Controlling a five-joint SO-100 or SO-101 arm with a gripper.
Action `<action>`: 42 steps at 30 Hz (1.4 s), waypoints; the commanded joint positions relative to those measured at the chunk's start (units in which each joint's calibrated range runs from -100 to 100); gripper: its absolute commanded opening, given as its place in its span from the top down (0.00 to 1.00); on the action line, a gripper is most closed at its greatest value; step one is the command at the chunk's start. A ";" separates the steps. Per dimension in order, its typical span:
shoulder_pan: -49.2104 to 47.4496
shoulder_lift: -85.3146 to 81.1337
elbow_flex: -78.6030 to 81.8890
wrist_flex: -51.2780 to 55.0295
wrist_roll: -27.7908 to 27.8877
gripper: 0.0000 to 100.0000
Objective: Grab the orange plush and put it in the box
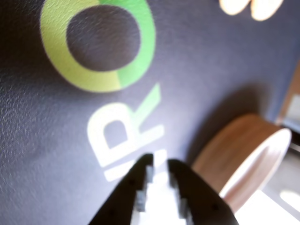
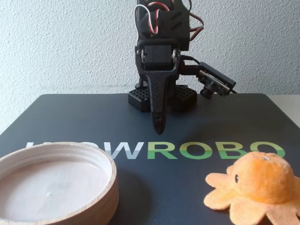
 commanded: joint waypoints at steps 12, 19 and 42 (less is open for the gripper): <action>0.14 0.41 0.81 0.15 -0.14 0.97; 0.37 -0.27 0.17 -0.72 -0.14 0.97; -24.36 83.88 -48.06 -32.82 -20.96 0.47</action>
